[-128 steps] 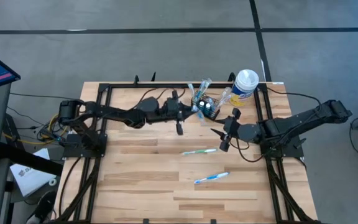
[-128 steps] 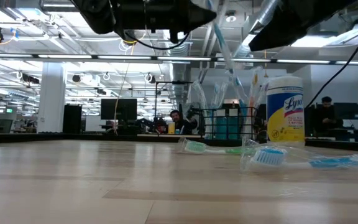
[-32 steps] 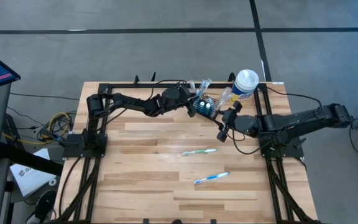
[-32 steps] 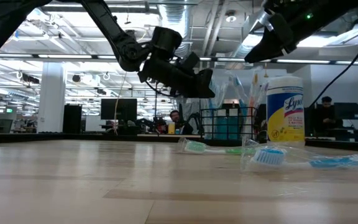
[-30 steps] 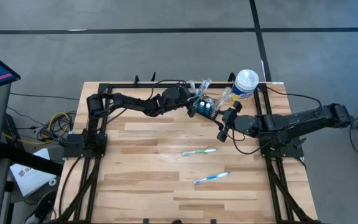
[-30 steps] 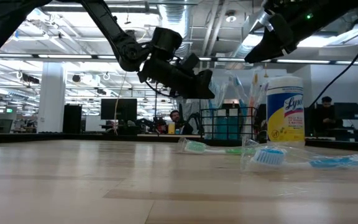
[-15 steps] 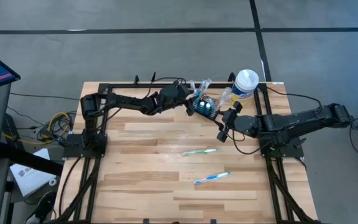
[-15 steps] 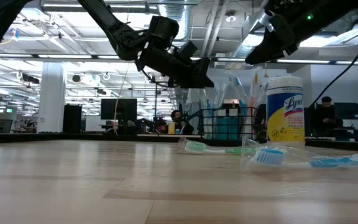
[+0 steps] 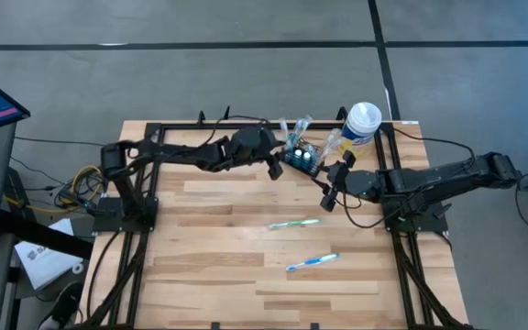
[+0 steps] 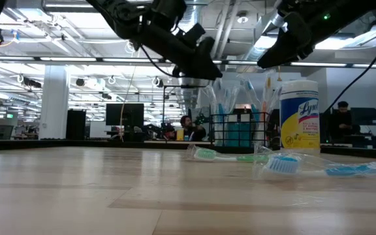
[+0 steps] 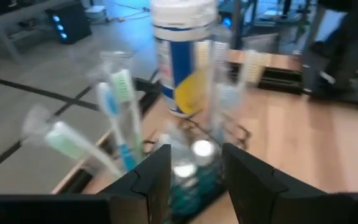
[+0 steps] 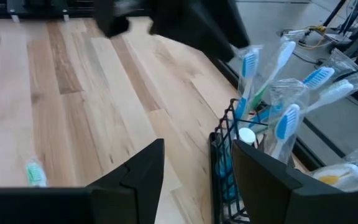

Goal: Pick & Place toothbrushing station
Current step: Put the green toothbrush into the mesh organizer

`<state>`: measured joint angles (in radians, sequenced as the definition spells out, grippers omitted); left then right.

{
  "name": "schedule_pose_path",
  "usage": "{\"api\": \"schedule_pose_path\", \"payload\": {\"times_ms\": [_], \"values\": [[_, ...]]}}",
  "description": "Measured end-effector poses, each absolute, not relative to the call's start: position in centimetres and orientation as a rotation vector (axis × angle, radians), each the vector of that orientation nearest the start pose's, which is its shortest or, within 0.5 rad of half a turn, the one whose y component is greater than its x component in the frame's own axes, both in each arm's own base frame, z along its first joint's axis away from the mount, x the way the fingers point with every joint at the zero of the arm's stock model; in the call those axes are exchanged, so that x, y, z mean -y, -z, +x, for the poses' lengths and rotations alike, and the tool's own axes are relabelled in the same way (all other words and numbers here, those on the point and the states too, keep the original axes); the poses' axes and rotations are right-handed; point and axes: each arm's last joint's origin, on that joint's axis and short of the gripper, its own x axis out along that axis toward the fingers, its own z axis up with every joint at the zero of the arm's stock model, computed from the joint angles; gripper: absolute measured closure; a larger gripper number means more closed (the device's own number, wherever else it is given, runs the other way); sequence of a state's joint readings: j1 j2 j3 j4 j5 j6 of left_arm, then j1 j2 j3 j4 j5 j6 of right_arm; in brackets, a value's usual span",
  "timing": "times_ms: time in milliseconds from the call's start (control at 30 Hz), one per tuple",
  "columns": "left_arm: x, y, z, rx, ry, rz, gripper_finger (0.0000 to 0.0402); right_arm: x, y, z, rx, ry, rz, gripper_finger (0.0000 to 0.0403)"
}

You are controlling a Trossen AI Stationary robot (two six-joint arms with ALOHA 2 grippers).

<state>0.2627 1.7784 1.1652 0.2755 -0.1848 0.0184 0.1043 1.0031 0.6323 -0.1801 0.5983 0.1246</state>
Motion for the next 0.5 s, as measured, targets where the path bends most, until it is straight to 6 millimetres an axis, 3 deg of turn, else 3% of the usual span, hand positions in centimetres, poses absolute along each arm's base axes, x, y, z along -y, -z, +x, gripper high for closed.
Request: {"api": "schedule_pose_path", "payload": {"times_ms": [500], "values": [[-5.0,-22.6,38.8,-0.519,-0.290,0.036,0.0271,-0.5,-24.5,20.7,-0.491,0.511,-0.072,0.0232]]}}
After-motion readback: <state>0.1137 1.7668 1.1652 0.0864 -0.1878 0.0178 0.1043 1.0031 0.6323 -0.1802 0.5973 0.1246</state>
